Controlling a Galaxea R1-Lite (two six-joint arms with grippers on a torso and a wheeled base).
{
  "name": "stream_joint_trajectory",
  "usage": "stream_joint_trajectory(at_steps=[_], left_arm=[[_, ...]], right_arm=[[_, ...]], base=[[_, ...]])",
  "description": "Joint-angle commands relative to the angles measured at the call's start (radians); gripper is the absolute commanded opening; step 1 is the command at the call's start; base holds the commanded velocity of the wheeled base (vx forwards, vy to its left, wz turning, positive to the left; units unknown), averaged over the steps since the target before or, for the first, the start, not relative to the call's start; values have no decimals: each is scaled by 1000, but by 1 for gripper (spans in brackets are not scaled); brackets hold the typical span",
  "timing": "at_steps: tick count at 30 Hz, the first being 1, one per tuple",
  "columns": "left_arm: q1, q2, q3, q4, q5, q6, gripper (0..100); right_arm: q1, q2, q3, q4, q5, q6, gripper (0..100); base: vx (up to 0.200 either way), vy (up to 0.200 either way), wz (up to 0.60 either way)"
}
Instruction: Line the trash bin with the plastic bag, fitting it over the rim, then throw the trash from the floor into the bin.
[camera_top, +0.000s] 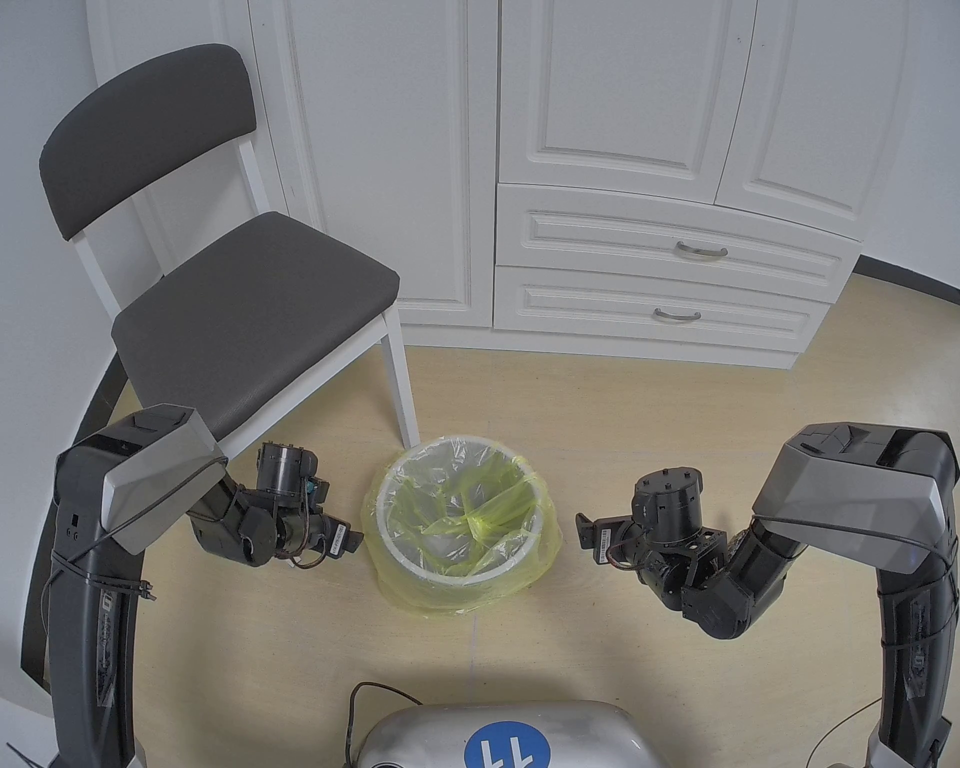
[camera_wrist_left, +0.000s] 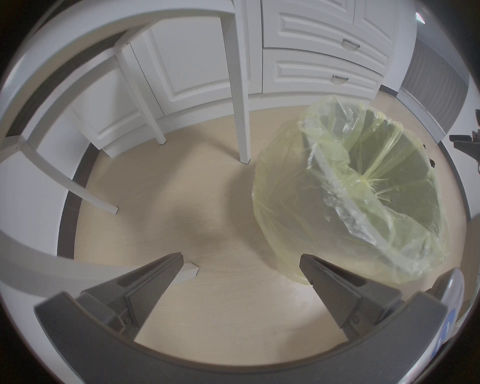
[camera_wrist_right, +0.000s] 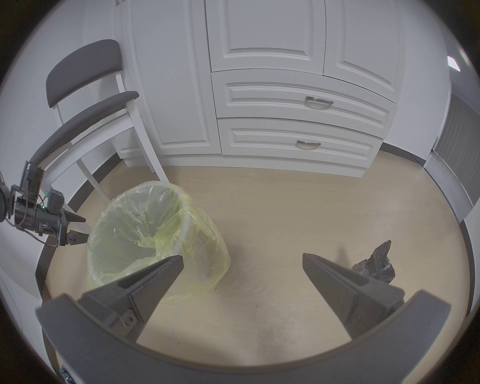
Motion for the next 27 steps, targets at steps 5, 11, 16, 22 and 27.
stream_joint_trajectory(at_steps=[5,11,16,22,27], left_arm=[[1,111,-351,361,-33,51,100],[5,228,-524,419,-29,79,100],[5,308,-624,473,-35,106,100],[2,383,-740,505,-35,105,100],[2,429,-804,510,-35,103,100]], right_arm=[[-22,14,-3,0,12,-1,100],[-29,23,-4,0,15,-1,100],[-35,29,-4,0,23,-1,100],[-49,53,-20,0,34,-1,100],[-51,72,-27,0,35,-3,100]], base=[[0,0,0],[0,0,0],[0,0,0],[0,0,0],[0,0,0]])
